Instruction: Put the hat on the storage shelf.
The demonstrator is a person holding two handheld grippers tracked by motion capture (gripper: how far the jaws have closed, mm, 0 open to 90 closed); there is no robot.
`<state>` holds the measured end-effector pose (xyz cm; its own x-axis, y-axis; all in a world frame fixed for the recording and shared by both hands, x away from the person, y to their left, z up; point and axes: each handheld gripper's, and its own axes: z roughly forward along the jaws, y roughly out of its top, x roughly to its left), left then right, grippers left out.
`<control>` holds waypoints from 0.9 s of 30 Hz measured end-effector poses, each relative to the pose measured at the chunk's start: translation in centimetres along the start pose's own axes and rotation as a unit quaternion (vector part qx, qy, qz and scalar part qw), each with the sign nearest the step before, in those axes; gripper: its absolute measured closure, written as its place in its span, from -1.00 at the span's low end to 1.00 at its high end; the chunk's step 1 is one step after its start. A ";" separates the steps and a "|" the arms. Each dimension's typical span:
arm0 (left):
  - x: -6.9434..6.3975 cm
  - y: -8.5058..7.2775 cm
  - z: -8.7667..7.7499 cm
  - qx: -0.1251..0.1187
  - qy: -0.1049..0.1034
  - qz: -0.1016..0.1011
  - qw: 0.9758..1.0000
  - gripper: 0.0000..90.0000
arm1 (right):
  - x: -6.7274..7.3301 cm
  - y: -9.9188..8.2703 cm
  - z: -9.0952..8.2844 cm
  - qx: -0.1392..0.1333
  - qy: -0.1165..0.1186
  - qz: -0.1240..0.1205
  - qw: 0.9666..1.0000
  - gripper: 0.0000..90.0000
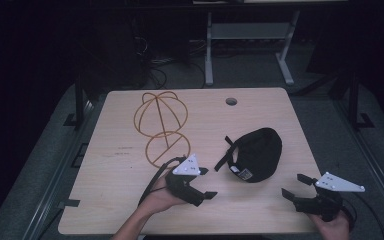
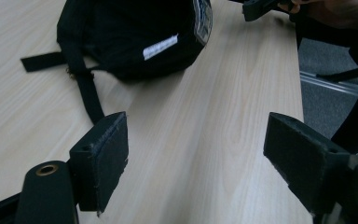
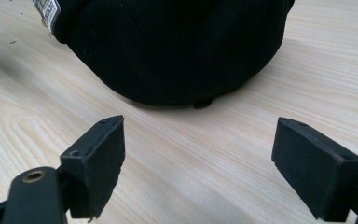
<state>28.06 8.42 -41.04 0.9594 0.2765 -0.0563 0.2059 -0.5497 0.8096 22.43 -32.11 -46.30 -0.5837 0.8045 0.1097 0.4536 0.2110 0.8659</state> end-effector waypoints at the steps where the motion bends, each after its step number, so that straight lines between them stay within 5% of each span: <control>1: 0.0 0.2 0.2 -0.001 0.002 0.006 1.000 -0.50 | 0.0 0.0 0.0 0.001 0.000 -0.001 1.000 -0.63; 13: 0.5 2.7 1.5 -0.001 -0.023 0.022 0.999 -0.32 | 0.2 0.0 0.3 0.010 0.006 -0.006 1.000 -0.68; 27: 0.9 5.4 5.3 0.020 -0.051 0.041 0.998 -0.29 | 0.3 0.1 0.4 0.011 0.015 -0.004 1.000 -0.68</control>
<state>31.03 1.52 -39.77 0.9874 0.1499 -0.0516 0.1321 -0.5981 0.7905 22.51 -31.64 -46.38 -0.6077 0.7853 0.1184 0.4641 0.2302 0.8554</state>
